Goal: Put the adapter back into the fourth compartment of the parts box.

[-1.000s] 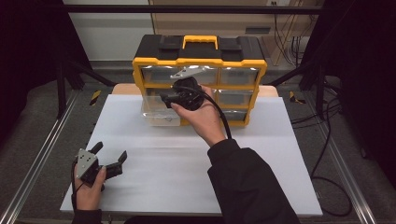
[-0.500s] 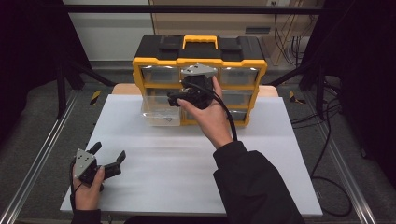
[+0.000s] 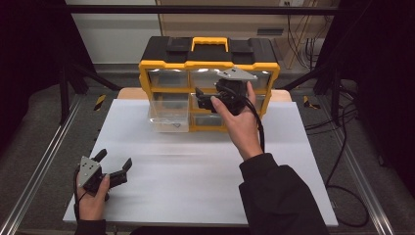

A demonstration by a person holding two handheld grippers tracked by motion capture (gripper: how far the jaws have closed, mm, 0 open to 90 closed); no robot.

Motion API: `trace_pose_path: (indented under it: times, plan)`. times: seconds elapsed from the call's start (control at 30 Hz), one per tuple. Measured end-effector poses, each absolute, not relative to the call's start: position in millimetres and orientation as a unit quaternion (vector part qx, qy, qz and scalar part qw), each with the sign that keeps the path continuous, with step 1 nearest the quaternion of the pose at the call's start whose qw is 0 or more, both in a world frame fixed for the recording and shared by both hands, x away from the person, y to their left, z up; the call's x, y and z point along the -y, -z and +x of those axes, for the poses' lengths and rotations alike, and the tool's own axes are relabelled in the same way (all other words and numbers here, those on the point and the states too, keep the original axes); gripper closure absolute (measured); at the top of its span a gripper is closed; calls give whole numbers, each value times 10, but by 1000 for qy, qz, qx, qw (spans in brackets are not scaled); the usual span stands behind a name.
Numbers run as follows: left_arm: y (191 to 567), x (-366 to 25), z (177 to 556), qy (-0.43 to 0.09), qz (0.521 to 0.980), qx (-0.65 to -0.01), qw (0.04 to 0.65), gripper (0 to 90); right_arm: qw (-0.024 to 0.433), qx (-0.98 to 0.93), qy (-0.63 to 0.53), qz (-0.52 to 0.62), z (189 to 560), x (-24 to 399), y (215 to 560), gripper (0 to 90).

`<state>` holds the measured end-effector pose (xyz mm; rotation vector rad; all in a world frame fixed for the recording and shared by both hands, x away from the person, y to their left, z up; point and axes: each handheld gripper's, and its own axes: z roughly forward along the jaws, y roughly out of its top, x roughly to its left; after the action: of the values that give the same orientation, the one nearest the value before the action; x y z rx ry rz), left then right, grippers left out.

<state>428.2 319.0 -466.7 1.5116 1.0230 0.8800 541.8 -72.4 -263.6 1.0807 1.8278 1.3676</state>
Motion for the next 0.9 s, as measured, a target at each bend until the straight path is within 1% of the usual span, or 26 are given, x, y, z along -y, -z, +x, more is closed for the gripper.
trace_pose_path:
  times: [0.3, 0.47, 0.9]
  plan:
    - [4672, -3168, 4284, -368, 636, -426, 527, 13, 329, -674, -506, 426, 5398, 998, 2654, 45]
    - [4682, -3141, 4283, -369, 640, -424, 524, 13, 344, -664, -511, 425, 5328, 1197, 2700, 36]
    - [4686, -3155, 4274, -369, 635, -430, 526, 10, 355, -654, -511, 430, 5208, 1555, 2794, 35]
